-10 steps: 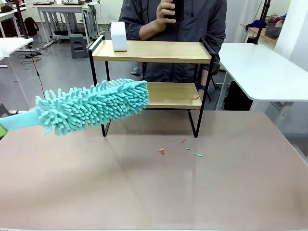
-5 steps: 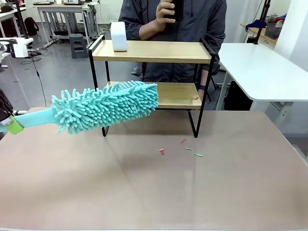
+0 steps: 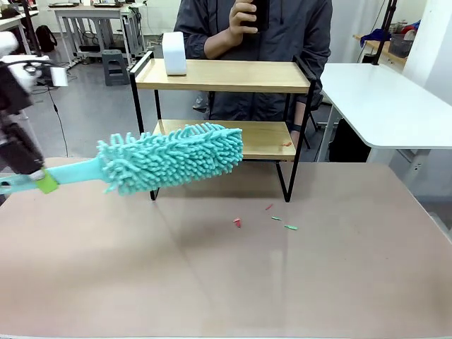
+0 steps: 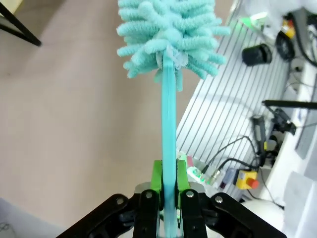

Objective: Clean the shelf.
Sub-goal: Clean the remaining tier of the Shelf with the Duster once objects are removed.

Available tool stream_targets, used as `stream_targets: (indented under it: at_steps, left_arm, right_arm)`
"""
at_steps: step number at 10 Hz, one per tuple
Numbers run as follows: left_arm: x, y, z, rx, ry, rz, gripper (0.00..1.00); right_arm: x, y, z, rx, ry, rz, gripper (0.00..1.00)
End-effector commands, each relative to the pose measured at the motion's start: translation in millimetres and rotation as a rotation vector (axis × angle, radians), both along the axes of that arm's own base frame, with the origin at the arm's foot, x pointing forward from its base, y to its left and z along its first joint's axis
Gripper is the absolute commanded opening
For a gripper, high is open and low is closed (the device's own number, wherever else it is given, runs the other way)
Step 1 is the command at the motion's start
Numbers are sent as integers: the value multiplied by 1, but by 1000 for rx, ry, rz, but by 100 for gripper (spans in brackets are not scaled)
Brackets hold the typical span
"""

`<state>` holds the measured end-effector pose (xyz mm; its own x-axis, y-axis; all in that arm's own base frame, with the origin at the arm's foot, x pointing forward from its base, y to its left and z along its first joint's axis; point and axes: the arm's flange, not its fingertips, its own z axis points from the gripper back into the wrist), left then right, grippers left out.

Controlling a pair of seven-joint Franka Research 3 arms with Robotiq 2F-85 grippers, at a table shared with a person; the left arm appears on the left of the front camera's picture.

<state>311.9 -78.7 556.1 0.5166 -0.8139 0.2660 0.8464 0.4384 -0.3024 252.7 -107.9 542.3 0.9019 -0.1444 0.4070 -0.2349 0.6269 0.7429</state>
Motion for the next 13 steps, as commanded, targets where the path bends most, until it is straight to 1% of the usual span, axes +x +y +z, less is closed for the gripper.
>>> stream_targets:
  at_steps: [1, 3, 4, 5, 6, 7, 9, 11, 13]
  left_arm:
    - [24, -31, 11, 30, -13, 129, 13]
    - [44, -62, 13, 37, -27, 148, 13]
    - [54, -76, 16, 46, -46, 153, 13]
    - [66, -90, 20, 62, -88, 201, 13]
    - [81, -103, 24, 68, -105, 239, 13]
    - [101, -119, 23, 109, -127, 268, 13]
    - [124, -145, 15, 130, -93, 221, 13]
    - [144, -168, 10, 134, -103, 204, 13]
    - [154, -186, 5, 133, -111, 182, 13]
  right_arm:
    - [2, 0, 1, 18, -29, 13, 100]
    - [2, 0, 1, 18, -29, 13, 100]
    - [2, 0, 1, 18, -29, 13, 100]
    - [2, 0, 1, 18, -29, 13, 100]
    - [2, 0, 1, 18, -29, 13, 100]
    - [2, 0, 1, 18, -29, 13, 100]
    - [2, 0, 1, 18, -29, 13, 100]
    - [2, 0, 1, 18, -29, 13, 100]
    - [2, 0, 1, 18, -29, 13, 100]
